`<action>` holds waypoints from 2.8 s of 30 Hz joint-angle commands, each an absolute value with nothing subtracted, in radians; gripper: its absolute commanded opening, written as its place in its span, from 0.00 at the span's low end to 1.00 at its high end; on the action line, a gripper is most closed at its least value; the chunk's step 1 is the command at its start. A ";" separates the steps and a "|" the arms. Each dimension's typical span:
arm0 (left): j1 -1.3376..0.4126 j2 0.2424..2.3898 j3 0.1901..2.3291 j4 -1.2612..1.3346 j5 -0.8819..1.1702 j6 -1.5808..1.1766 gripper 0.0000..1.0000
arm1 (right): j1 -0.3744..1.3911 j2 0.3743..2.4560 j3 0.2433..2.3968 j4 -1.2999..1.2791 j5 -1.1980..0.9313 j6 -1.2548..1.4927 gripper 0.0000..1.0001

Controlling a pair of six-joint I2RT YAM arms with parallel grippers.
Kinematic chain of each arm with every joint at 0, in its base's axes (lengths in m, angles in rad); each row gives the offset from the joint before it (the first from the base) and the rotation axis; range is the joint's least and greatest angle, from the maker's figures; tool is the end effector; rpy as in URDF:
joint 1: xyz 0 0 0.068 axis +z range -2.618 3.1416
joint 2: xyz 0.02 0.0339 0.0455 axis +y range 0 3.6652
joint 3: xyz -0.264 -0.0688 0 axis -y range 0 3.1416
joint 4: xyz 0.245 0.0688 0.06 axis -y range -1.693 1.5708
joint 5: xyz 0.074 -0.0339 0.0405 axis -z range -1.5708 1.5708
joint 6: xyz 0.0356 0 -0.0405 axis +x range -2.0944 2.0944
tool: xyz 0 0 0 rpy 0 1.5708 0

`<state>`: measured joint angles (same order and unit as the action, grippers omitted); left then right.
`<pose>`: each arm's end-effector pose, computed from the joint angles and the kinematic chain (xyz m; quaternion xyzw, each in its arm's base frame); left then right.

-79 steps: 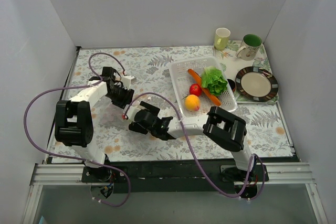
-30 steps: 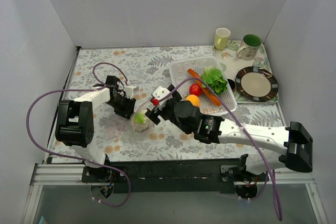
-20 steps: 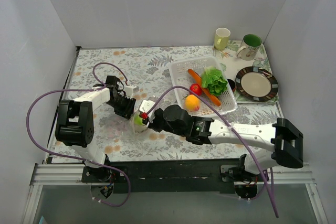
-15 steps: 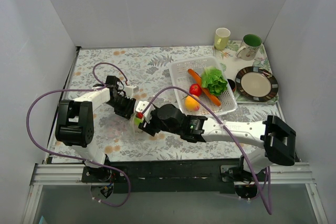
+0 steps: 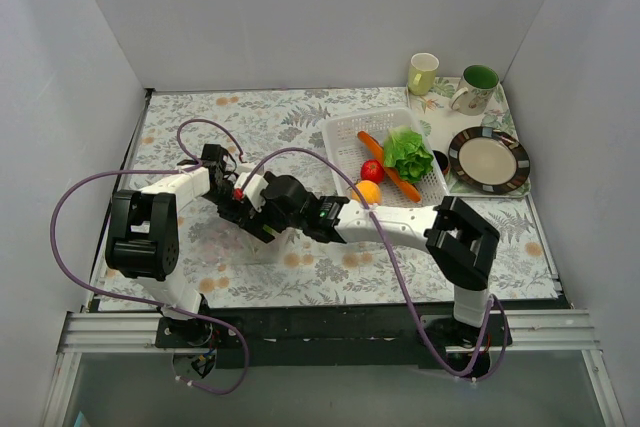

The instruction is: Open the zip-top bag and remove the fake food

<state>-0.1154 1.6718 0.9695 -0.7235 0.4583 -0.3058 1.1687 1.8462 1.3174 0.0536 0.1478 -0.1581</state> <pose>0.2840 -0.0488 0.1589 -0.0759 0.9685 -0.2363 0.0216 0.1734 0.3943 0.2458 -0.4940 0.6945 0.1963 0.4850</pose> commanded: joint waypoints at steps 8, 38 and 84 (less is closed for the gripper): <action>-0.117 1.661 0.971 -0.710 0.406 -0.281 0.34 | 1.161 1.816 1.186 0.044 0.081 -0.147 0.98; -0.086 1.658 0.948 -0.746 0.252 -0.302 0.50 | 1.161 1.654 1.060 0.012 -0.038 -0.086 0.20; 0.181 1.848 0.960 -0.560 0.161 -0.258 0.37 | 0.862 1.147 1.063 -0.127 0.510 -0.149 0.06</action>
